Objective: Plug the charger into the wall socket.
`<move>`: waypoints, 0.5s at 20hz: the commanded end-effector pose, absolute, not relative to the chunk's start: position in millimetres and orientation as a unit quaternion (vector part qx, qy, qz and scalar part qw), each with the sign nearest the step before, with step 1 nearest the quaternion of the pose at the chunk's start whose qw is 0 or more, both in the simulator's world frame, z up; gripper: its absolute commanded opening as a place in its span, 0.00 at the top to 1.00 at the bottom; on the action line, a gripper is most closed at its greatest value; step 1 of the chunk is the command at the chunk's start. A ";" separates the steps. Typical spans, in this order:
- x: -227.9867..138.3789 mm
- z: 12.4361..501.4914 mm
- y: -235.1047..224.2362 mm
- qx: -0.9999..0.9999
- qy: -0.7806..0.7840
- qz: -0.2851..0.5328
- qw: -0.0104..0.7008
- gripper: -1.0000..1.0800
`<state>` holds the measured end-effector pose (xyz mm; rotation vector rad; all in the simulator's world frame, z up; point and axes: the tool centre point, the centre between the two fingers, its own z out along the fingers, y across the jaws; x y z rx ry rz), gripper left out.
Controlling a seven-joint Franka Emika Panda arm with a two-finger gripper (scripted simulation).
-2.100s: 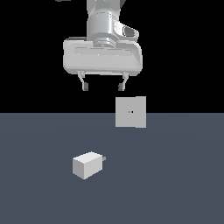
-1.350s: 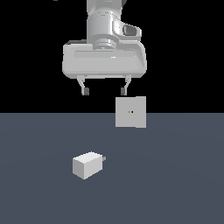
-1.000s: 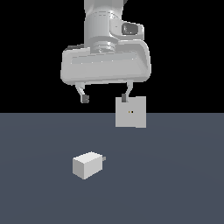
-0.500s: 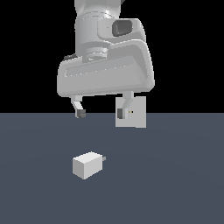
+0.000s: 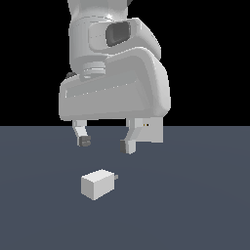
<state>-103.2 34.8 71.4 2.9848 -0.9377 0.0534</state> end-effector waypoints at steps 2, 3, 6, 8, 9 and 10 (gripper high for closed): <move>-107.6 65.9 37.7 0.948 -0.319 0.019 0.007 0.04; -108.5 64.8 38.4 0.946 -0.322 0.019 0.007 0.04; -110.2 62.4 39.8 0.944 -0.330 0.019 0.007 0.04; -110.7 61.7 40.4 0.943 -0.332 0.019 0.007 0.04; -110.7 61.5 40.5 0.943 -0.333 0.019 0.007 0.04; -110.6 61.5 40.6 0.943 -0.332 0.019 0.007 0.04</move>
